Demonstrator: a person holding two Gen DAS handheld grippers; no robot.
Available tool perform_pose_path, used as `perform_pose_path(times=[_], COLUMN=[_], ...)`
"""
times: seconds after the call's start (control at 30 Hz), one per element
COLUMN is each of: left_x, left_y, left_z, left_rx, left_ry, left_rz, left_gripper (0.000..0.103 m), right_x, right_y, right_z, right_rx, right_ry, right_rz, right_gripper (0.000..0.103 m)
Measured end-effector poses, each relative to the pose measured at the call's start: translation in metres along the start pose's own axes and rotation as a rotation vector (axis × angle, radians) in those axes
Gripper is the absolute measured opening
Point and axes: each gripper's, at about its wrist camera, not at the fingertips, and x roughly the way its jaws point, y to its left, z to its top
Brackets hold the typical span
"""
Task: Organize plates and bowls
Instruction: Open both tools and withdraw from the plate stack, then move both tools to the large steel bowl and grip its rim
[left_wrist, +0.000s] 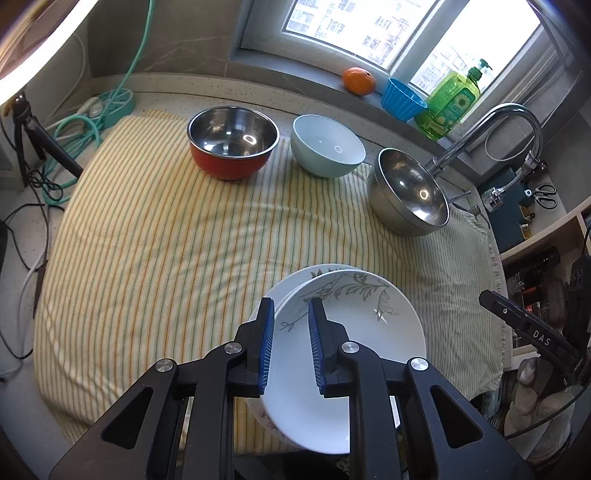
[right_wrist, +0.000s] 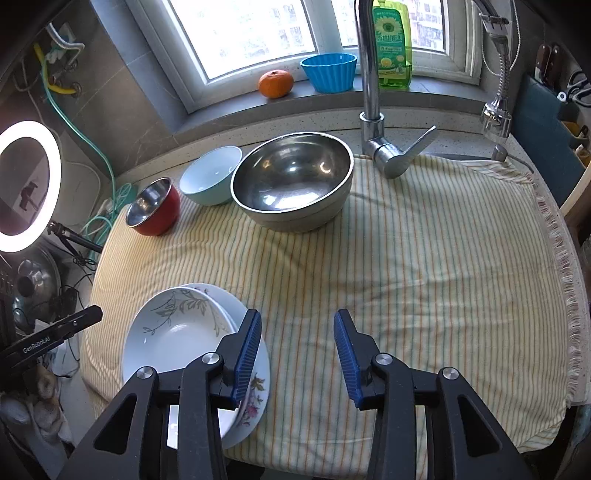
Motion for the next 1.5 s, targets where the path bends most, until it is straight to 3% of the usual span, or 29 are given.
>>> perform_pose_path(times=[0.37,0.83,1.5], left_x=[0.019,0.063,0.121], left_y=[-0.044,-0.083,-0.091], left_z=[0.020,0.062,0.110], left_rx=[-0.003,-0.014,-0.015], left_ry=[-0.027,-0.045,0.023], left_rz=[-0.024,-0.049,-0.038], left_gripper=[0.017,0.017,0.017], right_x=[0.010,0.040,0.093], right_y=[-0.038,-0.048,-0.054], right_z=[0.033,0.074,0.115], right_rx=[0.031,0.044,0.109], right_ry=[-0.031,-0.060,-0.030], right_rz=[0.031,0.087,0.072], right_gripper=[0.037,0.037,0.029])
